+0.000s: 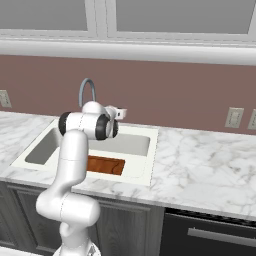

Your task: Turn on the sink faucet with hot water and rinse the cutting board for ten seconds, then turn off the faucet. Push the cutting board to reach the water if necessary.

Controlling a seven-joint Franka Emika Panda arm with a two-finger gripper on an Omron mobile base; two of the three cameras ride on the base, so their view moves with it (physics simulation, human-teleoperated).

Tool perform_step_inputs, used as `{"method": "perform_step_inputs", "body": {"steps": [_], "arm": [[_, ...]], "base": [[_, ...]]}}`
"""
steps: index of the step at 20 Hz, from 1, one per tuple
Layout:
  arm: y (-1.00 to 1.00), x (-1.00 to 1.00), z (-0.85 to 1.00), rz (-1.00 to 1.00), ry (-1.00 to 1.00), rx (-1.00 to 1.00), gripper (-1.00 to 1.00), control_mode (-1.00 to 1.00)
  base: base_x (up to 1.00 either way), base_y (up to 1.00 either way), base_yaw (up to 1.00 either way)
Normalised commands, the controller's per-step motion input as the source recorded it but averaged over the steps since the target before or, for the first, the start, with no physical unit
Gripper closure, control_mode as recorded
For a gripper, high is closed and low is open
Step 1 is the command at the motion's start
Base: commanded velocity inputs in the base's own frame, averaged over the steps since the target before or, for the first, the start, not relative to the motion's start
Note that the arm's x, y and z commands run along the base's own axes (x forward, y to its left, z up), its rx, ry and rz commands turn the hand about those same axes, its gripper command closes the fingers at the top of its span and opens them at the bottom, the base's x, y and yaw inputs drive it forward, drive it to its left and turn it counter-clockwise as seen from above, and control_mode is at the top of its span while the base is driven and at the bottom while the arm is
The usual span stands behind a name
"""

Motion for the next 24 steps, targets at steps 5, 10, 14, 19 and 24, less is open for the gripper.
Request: {"method": "perform_step_inputs", "body": {"steps": [5,10,14,19,24], "arm": [[-0.68,0.00,0.00,0.03,0.00,0.00,-1.00,-1.00],[-0.61,0.00,0.00,0.04,0.00,0.00,-1.00,-1.00],[-0.57,-0.04,0.00,0.04,0.00,0.00,-1.00,-1.00],[-0.49,-0.07,-0.02,0.02,0.00,0.00,-1.00,-1.00],[-0.45,-0.08,-0.03,0.00,0.00,0.00,-1.00,-1.00]], "base": [[0.00,0.00,0.00],[0.00,0.00,0.00],[0.00,0.00,0.00],[0.00,0.00,0.00],[0.00,0.00,0.00]]}}
